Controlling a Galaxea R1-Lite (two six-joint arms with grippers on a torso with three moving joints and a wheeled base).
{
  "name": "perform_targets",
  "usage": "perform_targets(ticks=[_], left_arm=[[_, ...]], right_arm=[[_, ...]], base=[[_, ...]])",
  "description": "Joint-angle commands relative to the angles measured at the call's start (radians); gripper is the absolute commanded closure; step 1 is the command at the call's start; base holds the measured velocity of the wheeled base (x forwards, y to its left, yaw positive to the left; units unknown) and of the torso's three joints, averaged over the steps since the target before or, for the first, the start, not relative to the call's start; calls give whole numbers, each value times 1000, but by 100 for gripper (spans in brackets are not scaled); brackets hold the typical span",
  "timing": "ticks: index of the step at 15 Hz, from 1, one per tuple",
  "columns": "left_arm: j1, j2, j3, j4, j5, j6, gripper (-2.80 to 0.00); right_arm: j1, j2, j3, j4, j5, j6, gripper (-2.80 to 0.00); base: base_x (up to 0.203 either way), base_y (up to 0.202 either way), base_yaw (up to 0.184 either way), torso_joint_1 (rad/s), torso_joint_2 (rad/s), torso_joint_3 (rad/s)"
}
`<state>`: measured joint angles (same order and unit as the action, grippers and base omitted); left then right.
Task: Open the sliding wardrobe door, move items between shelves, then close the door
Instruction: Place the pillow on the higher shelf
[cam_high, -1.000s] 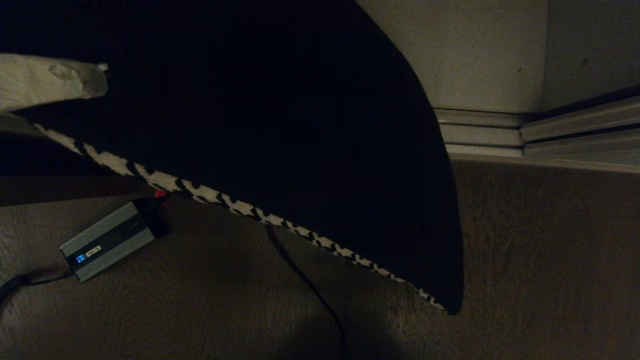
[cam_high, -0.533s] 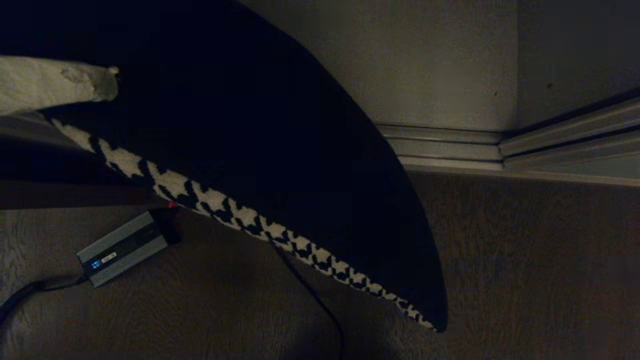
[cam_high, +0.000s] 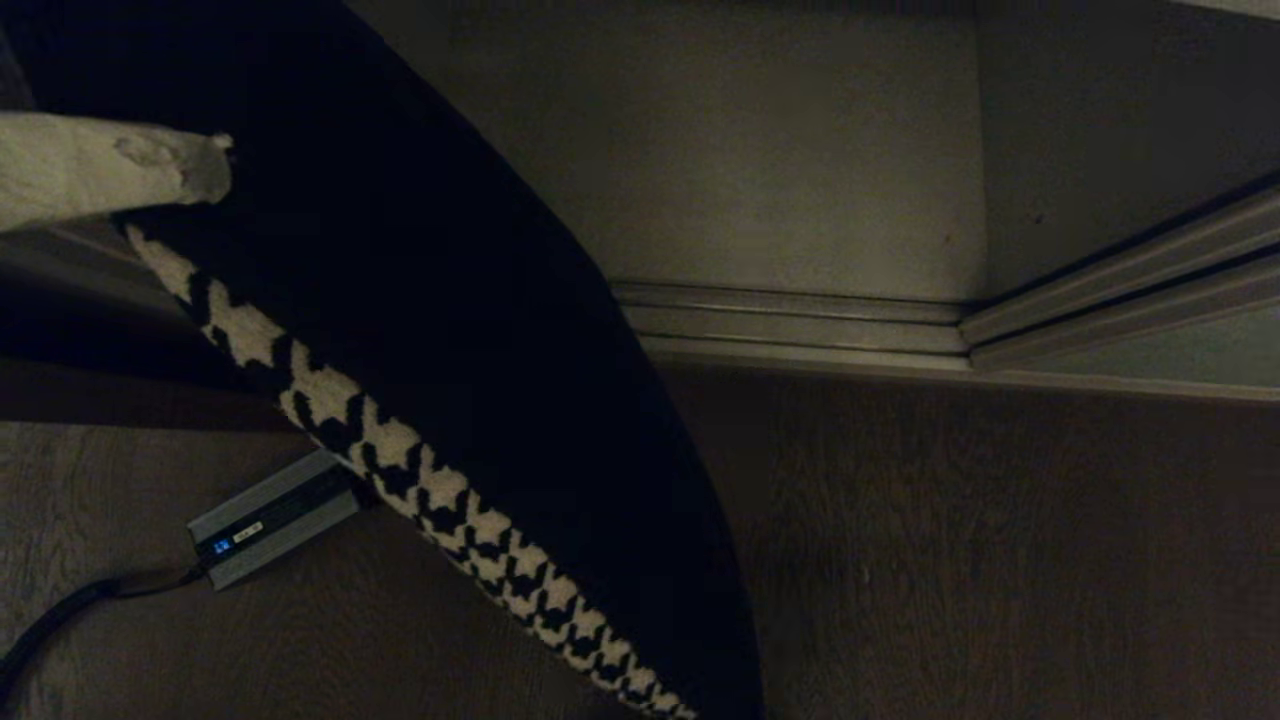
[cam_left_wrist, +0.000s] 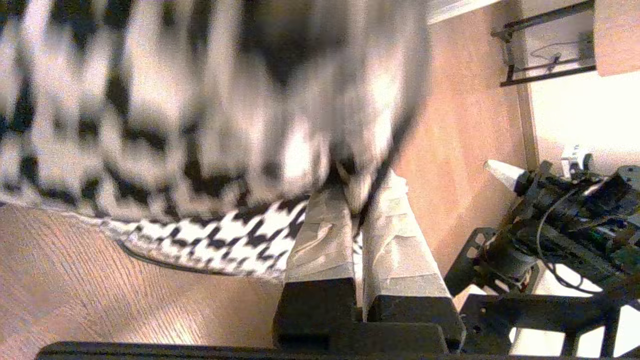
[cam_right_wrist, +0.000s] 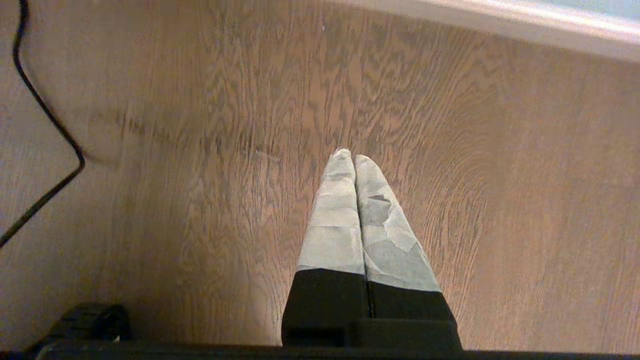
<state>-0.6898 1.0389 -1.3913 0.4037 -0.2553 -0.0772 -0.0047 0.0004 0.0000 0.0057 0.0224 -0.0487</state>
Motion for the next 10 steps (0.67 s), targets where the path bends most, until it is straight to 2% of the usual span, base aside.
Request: perform_targets(ticks=[1,2,10], left_arm=[[0,-9,1,50,-2,-1,0],[1,-15,1,77,-4,-1,0],[6,-16,-43,54,-5,4,0]], right_arm=[[0,0,3,0,1,0,0],[0,0,3,0,1,0,0],[0,0,3,0,1,0,0]], base=[[0,0,0,5,2,200],[0,0,0,4,6,204],[0,0,0,2,4,202]])
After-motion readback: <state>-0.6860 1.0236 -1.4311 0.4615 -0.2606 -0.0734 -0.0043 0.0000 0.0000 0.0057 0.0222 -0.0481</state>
